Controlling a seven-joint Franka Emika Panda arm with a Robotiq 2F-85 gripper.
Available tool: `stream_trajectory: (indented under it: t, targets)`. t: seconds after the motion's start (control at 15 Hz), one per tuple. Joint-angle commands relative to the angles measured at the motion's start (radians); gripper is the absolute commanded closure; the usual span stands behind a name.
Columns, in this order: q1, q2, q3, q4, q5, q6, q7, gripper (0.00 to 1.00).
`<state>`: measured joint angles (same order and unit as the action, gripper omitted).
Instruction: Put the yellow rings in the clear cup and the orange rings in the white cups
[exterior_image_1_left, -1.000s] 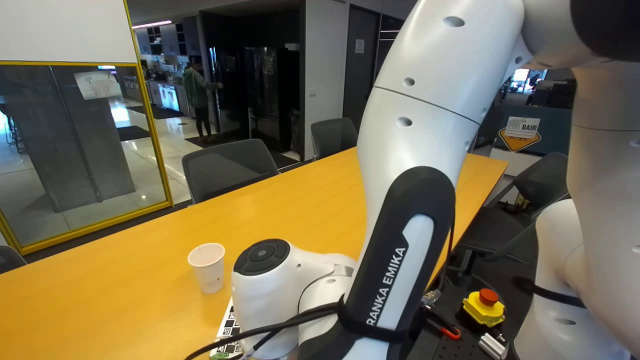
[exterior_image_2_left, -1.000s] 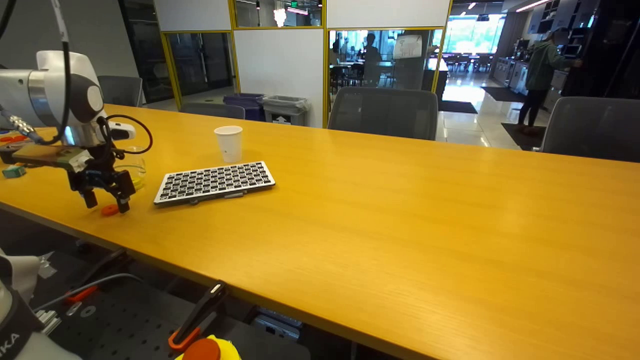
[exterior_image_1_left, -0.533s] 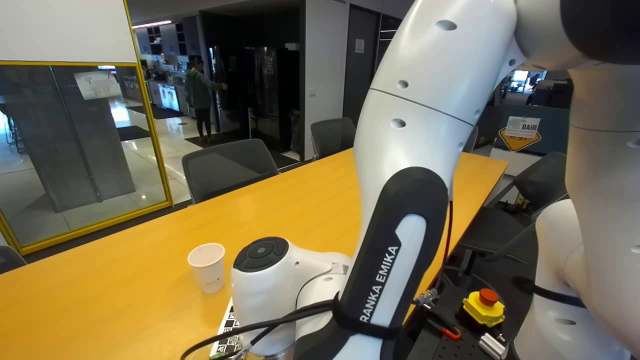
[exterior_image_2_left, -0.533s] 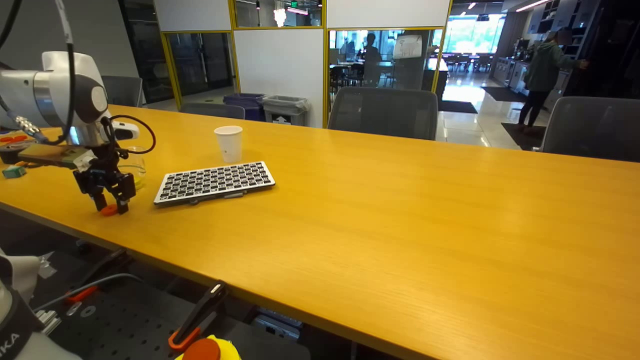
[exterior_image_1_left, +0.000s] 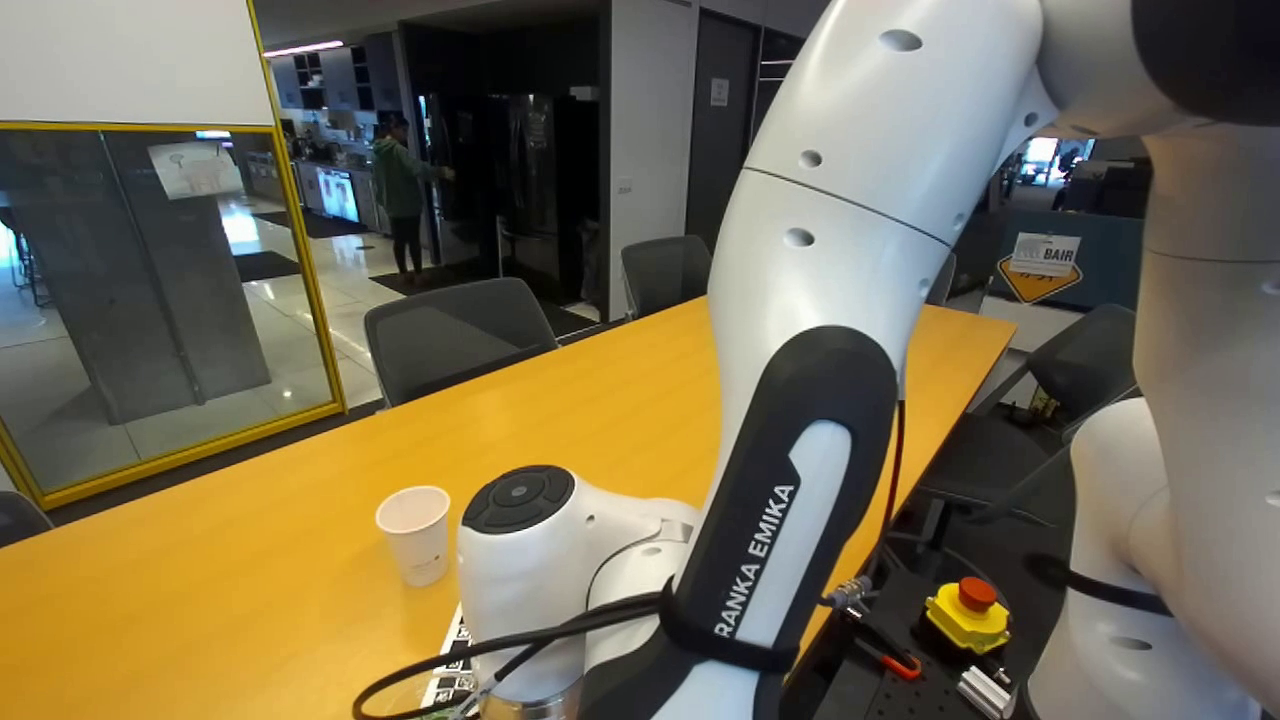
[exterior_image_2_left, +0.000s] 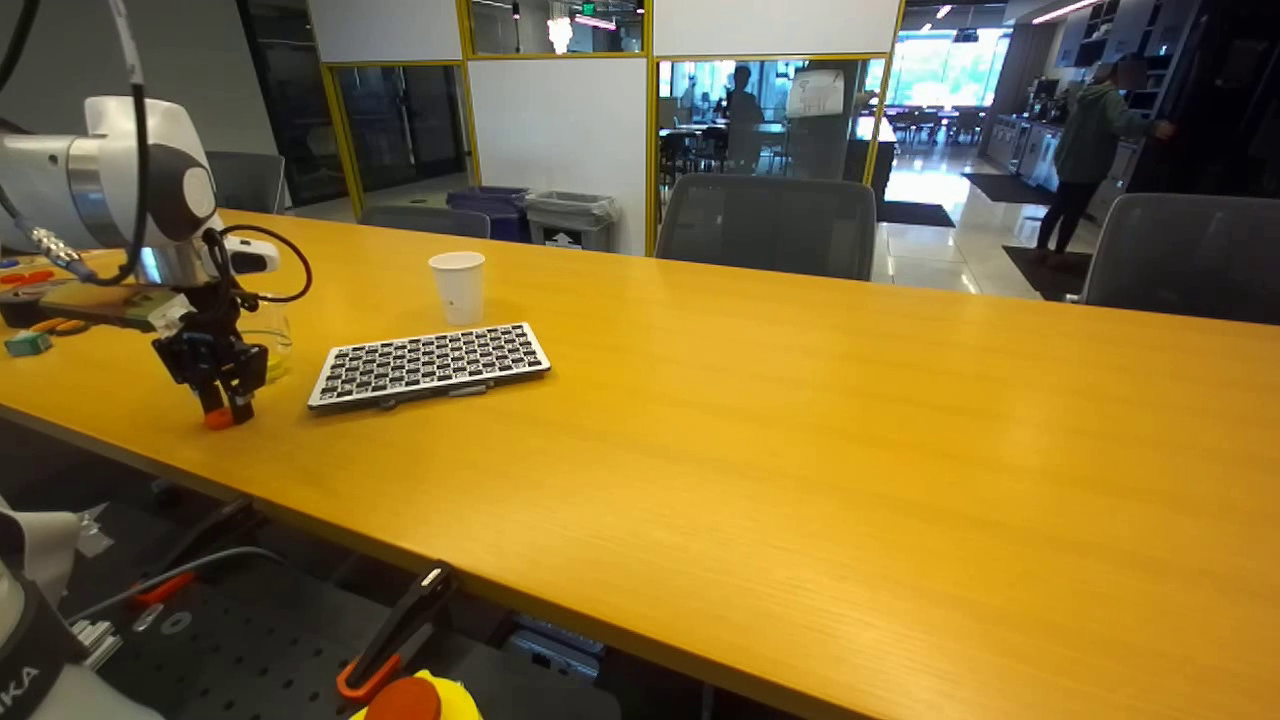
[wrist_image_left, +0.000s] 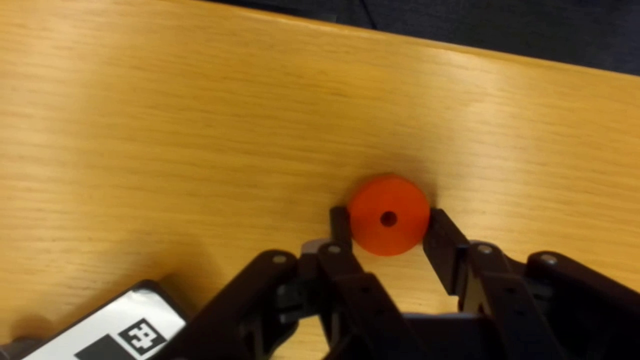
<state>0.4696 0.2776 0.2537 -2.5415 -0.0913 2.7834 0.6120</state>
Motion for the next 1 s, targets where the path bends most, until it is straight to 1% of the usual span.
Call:
stream_trajectory:
  t: [0.0, 0.2, 0.4, 0.67, 0.87, 0.93]
  targets:
    - [-0.016, -0.038, -0.012, 0.003, 0.049, -0.026, -0.013, 0.78]
    - [-0.044, -0.087, -0.023, 0.011, 0.076, -0.082, -0.023, 0.78]
    - [-0.068, -0.141, -0.038, 0.039, 0.056, -0.176, -0.016, 0.77]
    - [-0.103, -0.207, -0.041, 0.087, 0.023, -0.312, 0.003, 0.78]
    - [-0.131, -0.225, -0.039, 0.153, -0.024, -0.391, 0.009, 0.78]
    - [-0.141, -0.216, -0.041, 0.194, -0.045, -0.417, 0.007, 0.78]
